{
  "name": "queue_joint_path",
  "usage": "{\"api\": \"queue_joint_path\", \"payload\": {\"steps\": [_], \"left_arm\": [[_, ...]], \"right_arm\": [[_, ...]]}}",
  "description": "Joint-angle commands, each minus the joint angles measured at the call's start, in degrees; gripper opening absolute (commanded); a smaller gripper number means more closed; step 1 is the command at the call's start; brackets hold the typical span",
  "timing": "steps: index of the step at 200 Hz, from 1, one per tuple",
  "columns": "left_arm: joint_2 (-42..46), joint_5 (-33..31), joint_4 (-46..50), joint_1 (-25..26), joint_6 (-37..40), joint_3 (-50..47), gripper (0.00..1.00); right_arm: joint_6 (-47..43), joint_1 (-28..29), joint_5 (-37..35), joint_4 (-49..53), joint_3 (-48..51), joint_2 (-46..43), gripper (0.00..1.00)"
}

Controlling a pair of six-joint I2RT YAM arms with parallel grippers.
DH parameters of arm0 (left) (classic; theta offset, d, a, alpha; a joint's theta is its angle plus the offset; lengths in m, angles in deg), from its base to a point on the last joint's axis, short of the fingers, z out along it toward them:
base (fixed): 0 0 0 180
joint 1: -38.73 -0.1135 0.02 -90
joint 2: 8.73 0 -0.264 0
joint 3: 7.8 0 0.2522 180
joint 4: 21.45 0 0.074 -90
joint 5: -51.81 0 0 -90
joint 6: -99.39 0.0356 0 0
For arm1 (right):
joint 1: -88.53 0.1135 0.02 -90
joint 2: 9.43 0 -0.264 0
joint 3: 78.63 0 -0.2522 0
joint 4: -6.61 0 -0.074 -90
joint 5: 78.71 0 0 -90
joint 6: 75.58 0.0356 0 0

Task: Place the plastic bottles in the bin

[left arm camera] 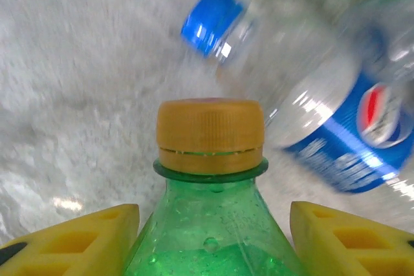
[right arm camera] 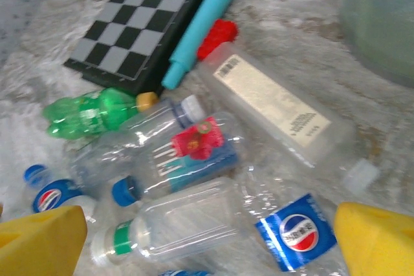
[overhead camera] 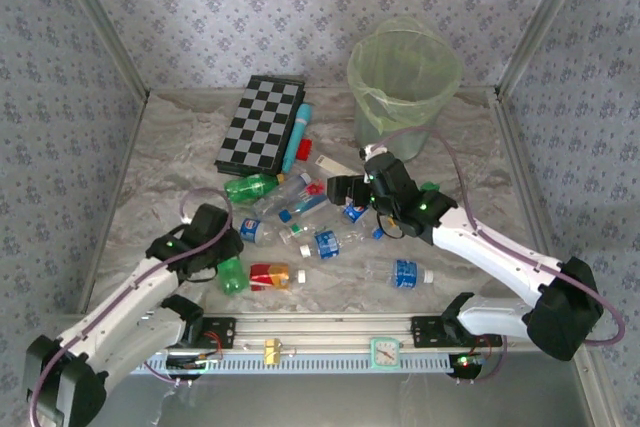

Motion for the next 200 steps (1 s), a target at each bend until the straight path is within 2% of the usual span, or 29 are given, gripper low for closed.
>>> {"api": "queue_joint_path", "payload": {"steps": [1,36,71,106,155,200], "left_arm": [[1.28,-3.10,-1.52,-0.77,1.70,5.17,0.46],[-2.82,-1.62,-12.74,-0.76,1.08,10.64,0.44],[-12.09,4.28,-21.06,-0.42,-0.09,16.67,0.44],[-18.23,7.77,-26.04,3.13,-1.26,20.39,0.44],[-17.40,11.40,-30.15,4.90,-5.15,17.56,0.44],[-14.48,11.58,-30.91,6.13,-7.74,14.11,0.44]], "right_arm": [[-4.41,1.32,7.51,-5.45,1.30,0.57,1.00],[-7.40,3.99,15.21,-10.89,2.08,1.60,1.00],[-8.55,8.17,19.79,-17.94,2.91,3.76,1.00],[-9.76,11.20,21.68,-22.37,2.67,8.25,0.98],[-8.69,11.43,22.82,-26.82,2.55,15.17,0.97],[-7.31,11.48,24.06,-29.33,1.69,18.94,0.95]]}}
